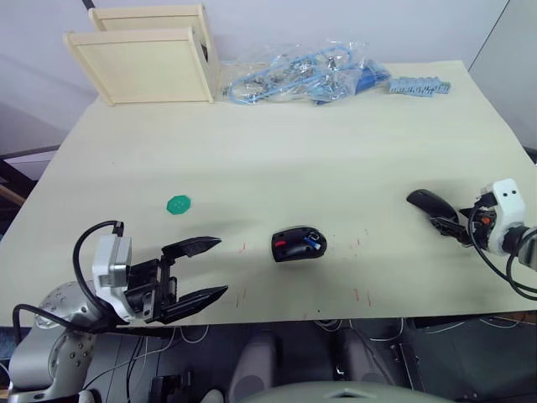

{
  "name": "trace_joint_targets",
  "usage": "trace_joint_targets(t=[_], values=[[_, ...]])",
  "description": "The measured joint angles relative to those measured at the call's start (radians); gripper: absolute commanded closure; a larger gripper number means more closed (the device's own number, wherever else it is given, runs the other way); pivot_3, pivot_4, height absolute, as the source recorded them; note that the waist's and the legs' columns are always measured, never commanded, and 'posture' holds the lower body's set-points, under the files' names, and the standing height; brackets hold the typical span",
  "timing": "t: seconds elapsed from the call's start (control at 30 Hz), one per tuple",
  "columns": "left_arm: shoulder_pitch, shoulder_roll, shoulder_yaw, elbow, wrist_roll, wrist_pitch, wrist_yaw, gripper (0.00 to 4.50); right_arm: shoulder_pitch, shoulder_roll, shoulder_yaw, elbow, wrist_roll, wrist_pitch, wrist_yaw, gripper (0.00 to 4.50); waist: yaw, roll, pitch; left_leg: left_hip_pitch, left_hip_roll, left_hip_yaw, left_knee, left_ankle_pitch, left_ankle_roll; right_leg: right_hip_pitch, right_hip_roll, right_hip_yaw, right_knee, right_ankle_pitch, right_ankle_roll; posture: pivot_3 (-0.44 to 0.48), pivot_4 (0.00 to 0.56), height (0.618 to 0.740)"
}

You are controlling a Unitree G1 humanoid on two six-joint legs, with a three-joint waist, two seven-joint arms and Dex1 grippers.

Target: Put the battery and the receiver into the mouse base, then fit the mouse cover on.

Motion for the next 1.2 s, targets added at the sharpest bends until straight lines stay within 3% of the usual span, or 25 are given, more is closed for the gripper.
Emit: trace_joint_targets(t=[0.47,1.2], values=[[0.017,0.0,-0.001,0.001,0.0,-0.005,-0.01,0.03,-0.031,-0.037,0.03,0.085,-0.039,-0.031,0.105,0.0,0.001,0.0,0.0,0.0,0.0,0.0,0.0,0.0,0.0,0.0,0.0,0.0,0.0,0.0,0.0,0.0,0.15,0.74],[-0.008,0.002,-0.012,-0.053,-0.011,0.041,0.045,0.03,-0.051,-0.038,0.047,0.124,-0.087,-0.085,0.152,0.0,0.001,0.0,0.0,0.0,0.0,0.0,0.0,0.0,0.0,0.0,0.0,0.0,0.0,0.0,0.0,0.0,0.15,0.74]])
